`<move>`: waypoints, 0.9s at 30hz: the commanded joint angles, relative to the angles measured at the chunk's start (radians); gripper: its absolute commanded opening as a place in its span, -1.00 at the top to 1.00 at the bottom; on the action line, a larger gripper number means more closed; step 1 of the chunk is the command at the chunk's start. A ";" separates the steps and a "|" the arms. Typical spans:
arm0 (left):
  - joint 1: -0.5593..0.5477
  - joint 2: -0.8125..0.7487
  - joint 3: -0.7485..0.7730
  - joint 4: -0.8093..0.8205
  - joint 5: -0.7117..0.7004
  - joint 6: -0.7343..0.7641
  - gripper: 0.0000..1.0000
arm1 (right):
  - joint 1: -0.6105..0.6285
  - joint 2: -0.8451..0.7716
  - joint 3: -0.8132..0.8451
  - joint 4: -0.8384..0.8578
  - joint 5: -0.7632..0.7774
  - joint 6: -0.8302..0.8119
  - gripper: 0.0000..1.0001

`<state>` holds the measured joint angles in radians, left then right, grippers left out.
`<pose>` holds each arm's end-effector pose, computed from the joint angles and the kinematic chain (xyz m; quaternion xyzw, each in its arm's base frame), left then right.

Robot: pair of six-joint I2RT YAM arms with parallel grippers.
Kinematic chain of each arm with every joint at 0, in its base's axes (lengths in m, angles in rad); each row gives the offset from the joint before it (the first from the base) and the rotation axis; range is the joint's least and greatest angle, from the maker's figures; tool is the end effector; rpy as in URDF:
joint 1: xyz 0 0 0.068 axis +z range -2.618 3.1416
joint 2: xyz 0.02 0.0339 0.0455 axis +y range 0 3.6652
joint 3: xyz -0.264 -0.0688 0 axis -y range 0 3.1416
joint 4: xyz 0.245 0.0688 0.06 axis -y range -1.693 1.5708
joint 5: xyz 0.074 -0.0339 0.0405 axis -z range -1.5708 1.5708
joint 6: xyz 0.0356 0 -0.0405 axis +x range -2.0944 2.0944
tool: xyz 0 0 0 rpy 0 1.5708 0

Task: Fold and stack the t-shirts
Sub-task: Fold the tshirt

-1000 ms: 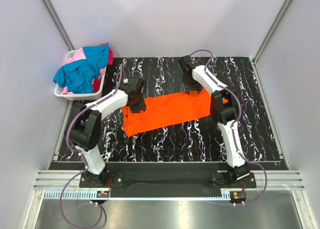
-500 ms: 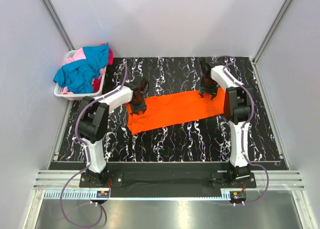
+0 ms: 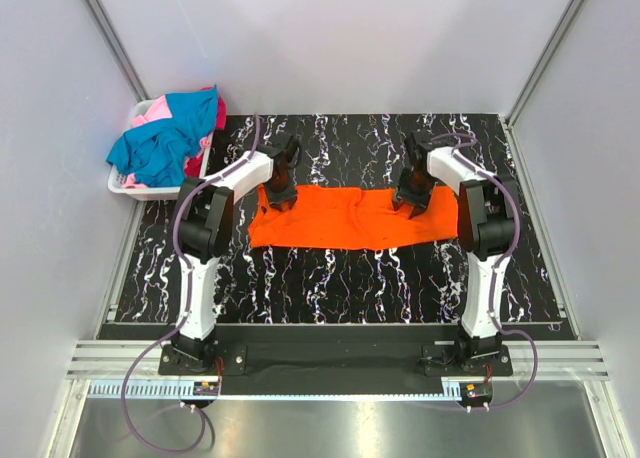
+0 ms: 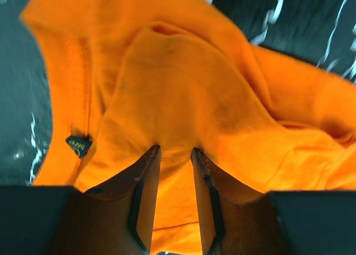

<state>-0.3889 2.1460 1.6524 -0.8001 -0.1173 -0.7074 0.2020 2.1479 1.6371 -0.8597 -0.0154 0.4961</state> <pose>0.4066 -0.1621 0.1666 -0.1648 0.9749 -0.0223 0.1479 0.4201 0.0866 0.1599 0.1450 0.9843 0.0414 0.0913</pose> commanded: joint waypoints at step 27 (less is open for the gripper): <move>0.137 0.166 0.500 0.369 0.234 0.114 0.21 | 0.300 -0.336 -0.027 -0.128 0.095 0.095 -0.08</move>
<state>-0.2611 2.4683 2.1765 -0.5766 0.0563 -0.6552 0.5026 1.8881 1.5215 -0.9390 -0.0414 0.6460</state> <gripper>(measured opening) 0.391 0.536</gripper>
